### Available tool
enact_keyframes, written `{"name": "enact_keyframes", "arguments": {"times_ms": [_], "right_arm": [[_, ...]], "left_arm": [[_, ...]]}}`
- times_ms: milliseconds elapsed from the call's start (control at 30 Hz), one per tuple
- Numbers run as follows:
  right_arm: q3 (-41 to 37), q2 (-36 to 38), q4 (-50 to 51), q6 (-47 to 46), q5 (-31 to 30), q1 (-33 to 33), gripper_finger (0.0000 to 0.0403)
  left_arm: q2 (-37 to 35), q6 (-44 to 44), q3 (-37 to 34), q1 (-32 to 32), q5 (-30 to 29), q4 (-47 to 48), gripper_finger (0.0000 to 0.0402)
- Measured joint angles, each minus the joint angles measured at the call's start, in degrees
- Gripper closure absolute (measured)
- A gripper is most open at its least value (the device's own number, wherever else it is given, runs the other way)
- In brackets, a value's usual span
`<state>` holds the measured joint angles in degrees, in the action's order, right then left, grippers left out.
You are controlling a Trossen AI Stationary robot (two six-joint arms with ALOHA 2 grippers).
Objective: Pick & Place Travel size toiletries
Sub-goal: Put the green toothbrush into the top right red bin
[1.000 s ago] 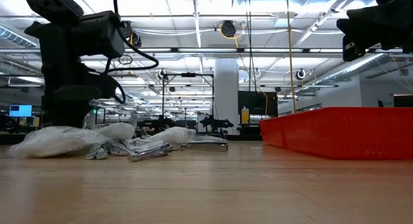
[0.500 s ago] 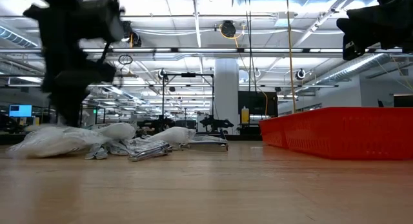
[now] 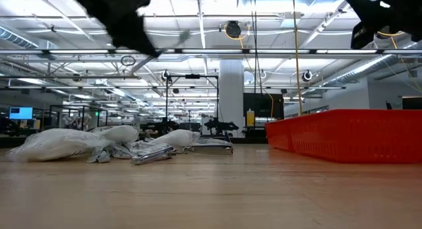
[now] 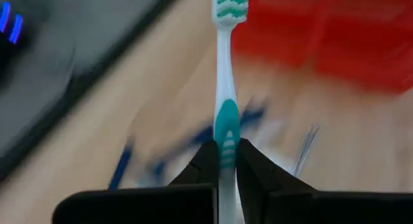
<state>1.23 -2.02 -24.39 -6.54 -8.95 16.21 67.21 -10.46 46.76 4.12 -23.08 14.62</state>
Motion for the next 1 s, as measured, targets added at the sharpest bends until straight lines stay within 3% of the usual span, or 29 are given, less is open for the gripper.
{"name": "enact_keyframes", "arguments": {"times_ms": [133,300,400,533,667,767,1000], "right_arm": [[0.00,0.00,-0.32,1.23,-0.01,0.00,0.0303],[0.00,-0.02,-0.73,3.32,-0.53,0.00,0.0303],[0.00,-0.82,1.91,5.93,-4.66,0.00,0.0303],[0.00,-4.83,2.92,5.65,-15.44,-0.08,0.0303],[0.00,-11.82,-1.13,4.29,-23.90,-1.02,0.0301],[0.00,-18.65,-6.21,1.22,-25.25,-2.63,0.0285],[2.22,-36.62,-18.67,-4.21,-23.68,-7.14,0.0182]], "left_arm": [[4.13,11.95,-2.39,-1.66,8.32,-19.76,0.0388],[11.58,17.10,-2.56,-5.06,16.37,-34.54,0.0391],[17.25,18.10,-2.56,-6.69,22.50,-45.92,0.0381],[24.71,18.97,-2.32,-8.34,26.12,-59.86,0.0387],[30.89,18.41,1.32,-10.09,28.83,-61.64,0.0392],[34.79,18.23,5.27,-10.66,32.28,-61.23,0.0385],[40.95,22.80,13.82,-11.67,37.84,-58.46,0.0392]]}}
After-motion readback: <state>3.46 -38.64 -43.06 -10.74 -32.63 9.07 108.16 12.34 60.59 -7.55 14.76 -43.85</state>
